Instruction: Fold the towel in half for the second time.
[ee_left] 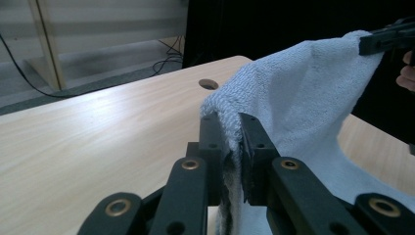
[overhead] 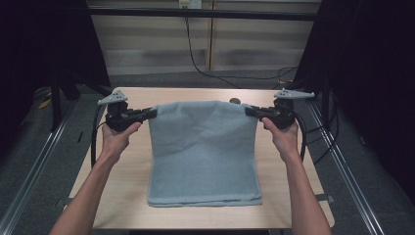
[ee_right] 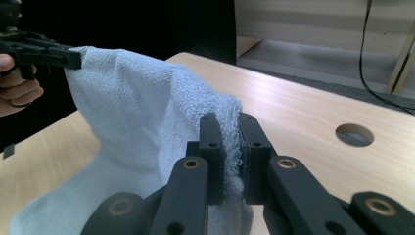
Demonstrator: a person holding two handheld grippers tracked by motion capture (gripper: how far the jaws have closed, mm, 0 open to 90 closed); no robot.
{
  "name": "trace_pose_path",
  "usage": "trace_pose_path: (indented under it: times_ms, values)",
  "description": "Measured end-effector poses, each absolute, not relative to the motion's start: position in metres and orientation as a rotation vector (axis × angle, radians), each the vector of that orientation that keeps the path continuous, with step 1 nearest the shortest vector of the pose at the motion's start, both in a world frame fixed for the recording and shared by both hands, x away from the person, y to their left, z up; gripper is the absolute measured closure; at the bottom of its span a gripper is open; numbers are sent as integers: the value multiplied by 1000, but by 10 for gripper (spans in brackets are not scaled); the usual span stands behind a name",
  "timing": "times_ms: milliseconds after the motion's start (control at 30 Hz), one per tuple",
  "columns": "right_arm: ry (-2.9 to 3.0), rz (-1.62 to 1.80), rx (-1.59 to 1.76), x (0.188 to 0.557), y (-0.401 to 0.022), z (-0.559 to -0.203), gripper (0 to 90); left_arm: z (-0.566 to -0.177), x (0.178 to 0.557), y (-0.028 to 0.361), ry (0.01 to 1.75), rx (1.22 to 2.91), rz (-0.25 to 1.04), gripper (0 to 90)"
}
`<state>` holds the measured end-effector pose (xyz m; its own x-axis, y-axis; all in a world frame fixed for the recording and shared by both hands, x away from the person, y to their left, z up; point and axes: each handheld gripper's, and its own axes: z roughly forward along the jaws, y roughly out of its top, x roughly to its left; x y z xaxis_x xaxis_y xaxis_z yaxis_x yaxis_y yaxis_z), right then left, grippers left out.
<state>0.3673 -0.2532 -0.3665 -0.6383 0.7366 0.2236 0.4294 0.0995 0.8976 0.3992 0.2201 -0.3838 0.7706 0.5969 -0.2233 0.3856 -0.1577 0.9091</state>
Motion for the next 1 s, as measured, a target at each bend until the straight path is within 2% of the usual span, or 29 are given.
trace_pose_path:
  times_ms: [400,767,1000]
  values:
    - [2162,1523,1148,318,-264,-397,829,-408,355,228,746,1807,179,818]
    - [2231,1491,1100,272,-260,-408,827,-424,316,238,734,1813,116,813]
    - [2293,1448,1113,247,-258,-427,814,-445,289,241,726,1916,61,802]
